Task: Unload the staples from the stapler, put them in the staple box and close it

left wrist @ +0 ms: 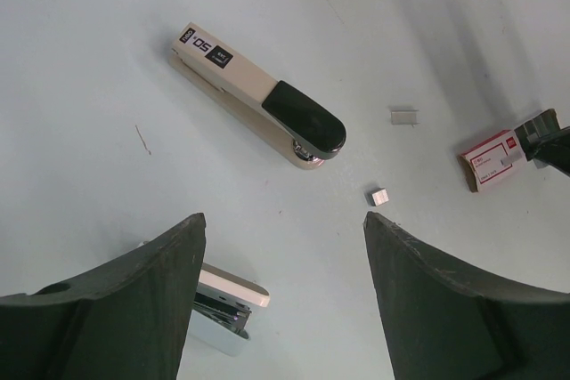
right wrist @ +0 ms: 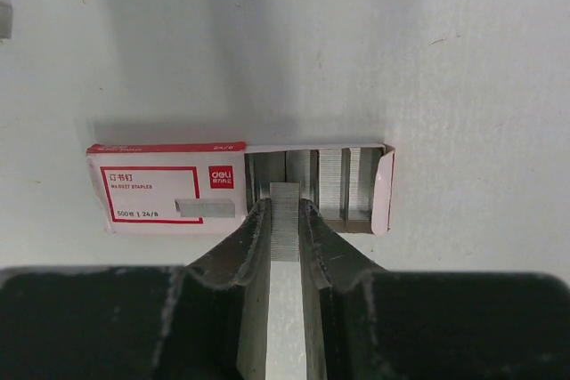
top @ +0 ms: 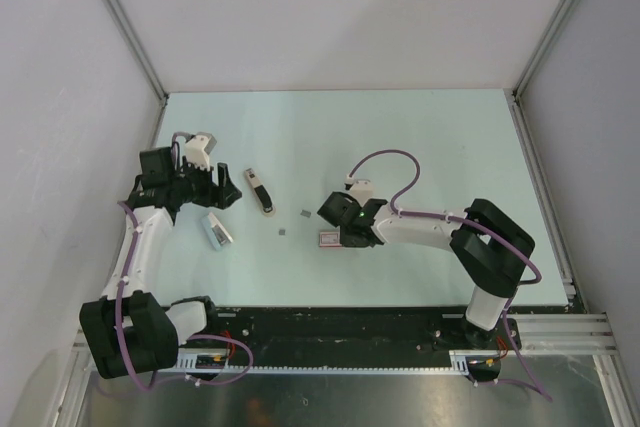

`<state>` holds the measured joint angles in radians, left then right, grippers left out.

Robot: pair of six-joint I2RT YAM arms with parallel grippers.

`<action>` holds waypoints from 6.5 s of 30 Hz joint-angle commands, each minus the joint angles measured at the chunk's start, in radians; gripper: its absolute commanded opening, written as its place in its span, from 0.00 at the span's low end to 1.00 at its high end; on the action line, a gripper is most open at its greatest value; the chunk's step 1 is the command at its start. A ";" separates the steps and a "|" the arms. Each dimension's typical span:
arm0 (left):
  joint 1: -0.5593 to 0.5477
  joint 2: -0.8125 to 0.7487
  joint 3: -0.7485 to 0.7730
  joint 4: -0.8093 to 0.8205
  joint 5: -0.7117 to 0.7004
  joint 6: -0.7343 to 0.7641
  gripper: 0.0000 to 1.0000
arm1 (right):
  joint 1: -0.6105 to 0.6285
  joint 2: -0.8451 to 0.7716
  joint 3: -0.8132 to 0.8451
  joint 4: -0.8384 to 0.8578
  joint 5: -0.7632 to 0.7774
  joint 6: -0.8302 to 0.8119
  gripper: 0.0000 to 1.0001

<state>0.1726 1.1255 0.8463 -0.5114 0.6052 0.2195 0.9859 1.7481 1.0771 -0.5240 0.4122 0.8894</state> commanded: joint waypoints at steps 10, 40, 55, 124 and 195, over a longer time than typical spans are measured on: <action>0.006 -0.009 -0.009 0.010 0.017 0.027 0.77 | -0.024 0.002 -0.002 0.044 -0.002 -0.016 0.04; 0.006 -0.015 -0.011 0.012 0.019 0.027 0.77 | -0.018 -0.066 -0.002 0.041 0.003 -0.042 0.42; 0.007 -0.021 -0.014 0.012 0.023 0.029 0.77 | -0.004 -0.110 -0.001 0.012 0.017 -0.028 0.21; -0.544 0.275 0.103 0.101 -0.126 0.076 0.66 | -0.203 -0.305 -0.419 0.467 -0.505 -0.130 0.00; -0.595 0.317 0.068 0.145 -0.174 0.139 0.63 | -0.426 -0.315 -0.323 0.295 -0.460 -0.209 0.03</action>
<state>-0.4023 1.4273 0.9108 -0.3996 0.4431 0.3271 0.5648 1.4200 0.7601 -0.2398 -0.0425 0.6800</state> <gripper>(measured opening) 0.636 0.039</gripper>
